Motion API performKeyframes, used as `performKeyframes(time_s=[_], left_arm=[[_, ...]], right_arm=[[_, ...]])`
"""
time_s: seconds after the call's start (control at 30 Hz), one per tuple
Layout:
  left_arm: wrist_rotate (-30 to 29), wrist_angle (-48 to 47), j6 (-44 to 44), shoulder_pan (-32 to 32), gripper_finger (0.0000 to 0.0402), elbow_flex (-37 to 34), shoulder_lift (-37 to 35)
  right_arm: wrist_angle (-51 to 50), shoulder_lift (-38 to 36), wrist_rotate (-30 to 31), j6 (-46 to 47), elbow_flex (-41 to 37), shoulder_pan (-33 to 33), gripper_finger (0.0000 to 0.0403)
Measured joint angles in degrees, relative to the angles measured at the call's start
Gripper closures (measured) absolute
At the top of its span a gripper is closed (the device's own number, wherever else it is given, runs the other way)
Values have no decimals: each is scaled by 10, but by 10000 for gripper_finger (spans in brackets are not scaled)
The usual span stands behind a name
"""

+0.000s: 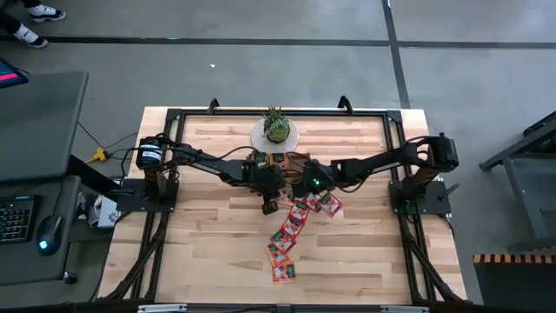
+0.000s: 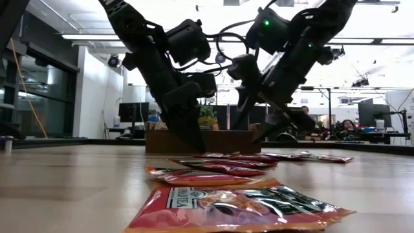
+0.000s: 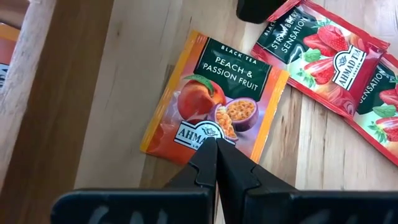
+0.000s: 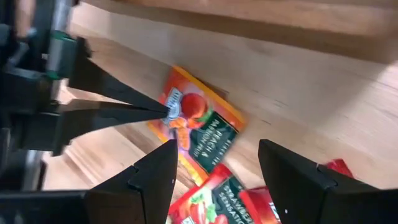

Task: Pick & Place Tea
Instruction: Put the top orange tea bag into the middle section of the wooden organizer

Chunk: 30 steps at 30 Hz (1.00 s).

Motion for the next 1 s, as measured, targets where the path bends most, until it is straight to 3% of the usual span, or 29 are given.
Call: performKeyframes(time_s=[0.23,0.53,1.0], left_arm=[[4,4,6,0,401,0,0],[3,38,15,0,402,-31,-1],[39,60,30,1,402,-34,-2]], right_arm=[[-17,13,-8,21,-1,5,183],[58,65,-22,39,0,5,183],[86,81,-35,-43,0,5,183]])
